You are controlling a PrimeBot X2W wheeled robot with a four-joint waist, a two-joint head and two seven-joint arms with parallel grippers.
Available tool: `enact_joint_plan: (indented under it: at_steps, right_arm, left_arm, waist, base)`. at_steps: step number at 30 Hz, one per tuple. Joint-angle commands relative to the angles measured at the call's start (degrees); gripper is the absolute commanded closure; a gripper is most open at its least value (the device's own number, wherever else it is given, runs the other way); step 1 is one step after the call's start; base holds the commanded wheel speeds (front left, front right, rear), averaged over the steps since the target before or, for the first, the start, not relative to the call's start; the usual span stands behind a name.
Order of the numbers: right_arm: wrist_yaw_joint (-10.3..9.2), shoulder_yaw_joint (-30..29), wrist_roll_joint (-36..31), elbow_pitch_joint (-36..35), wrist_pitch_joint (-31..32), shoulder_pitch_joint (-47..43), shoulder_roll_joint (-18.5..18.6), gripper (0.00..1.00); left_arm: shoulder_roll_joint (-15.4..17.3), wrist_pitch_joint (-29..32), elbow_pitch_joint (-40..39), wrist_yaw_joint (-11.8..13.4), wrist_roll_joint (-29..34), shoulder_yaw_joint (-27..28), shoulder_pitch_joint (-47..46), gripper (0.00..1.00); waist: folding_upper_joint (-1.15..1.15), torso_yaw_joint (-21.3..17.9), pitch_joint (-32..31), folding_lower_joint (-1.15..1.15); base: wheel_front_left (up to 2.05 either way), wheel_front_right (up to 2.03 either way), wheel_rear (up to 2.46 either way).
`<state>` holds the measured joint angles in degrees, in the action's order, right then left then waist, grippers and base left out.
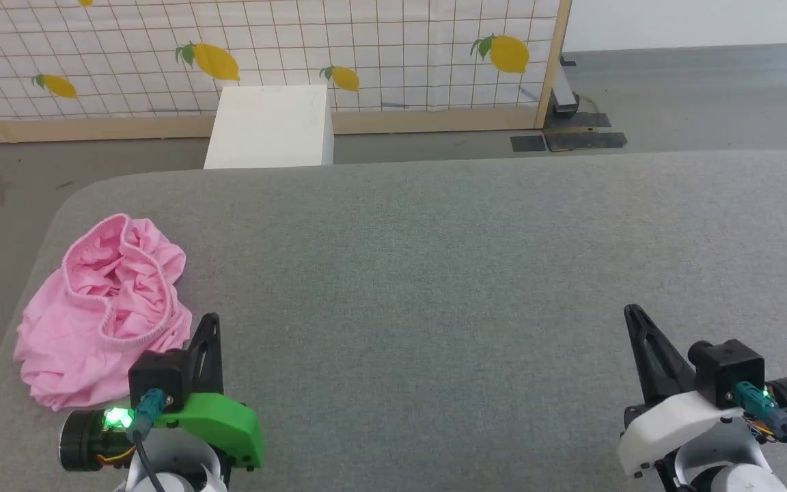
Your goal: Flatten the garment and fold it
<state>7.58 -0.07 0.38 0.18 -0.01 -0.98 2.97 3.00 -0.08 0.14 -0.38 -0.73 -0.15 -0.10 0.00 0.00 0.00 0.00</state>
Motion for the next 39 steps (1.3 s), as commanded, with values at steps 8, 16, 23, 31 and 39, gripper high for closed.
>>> enact_joint_plan:
  at_steps: [8,16,23,31,39]
  right_arm:
    - [-0.09,0.1,-0.4,-0.2,0.0,1.0,-0.1,1.00]
    - [-0.09,0.1,-0.4,-0.2,0.0,1.0,-0.1,1.00]
    - [-0.09,0.1,-0.4,-0.2,0.0,1.0,-0.1,1.00]
    - [-0.09,0.1,-0.4,-0.2,0.0,1.0,-0.1,1.00]
    - [-0.09,0.1,-0.4,-0.2,0.0,1.0,-0.1,1.00]
  left_arm:
    - [-0.1,0.1,-0.1,0.4,0.7,0.1,0.1,1.00]
    - [-0.1,0.1,-0.1,0.4,0.7,0.1,0.1,1.00]
    - [-0.1,0.1,-0.1,0.4,0.7,0.1,0.1,1.00]
    - [-0.1,0.1,-0.1,0.4,0.7,0.1,0.1,1.00]
    - [-0.1,0.1,-0.1,0.4,0.7,0.1,0.1,1.00]
  waist:
    - [0.00,0.0,0.0,0.00]
    - [0.00,0.0,0.0,0.00]
    - [0.00,0.0,0.0,0.00]
    - [0.00,0.0,0.0,0.00]
    - [0.00,0.0,0.0,0.00]
  base:
    - [0.00,0.00,0.00]
    - [0.00,0.00,0.00]
    - [0.00,0.00,0.00]
    - [0.00,0.00,0.00]
    - [0.00,0.00,0.00]
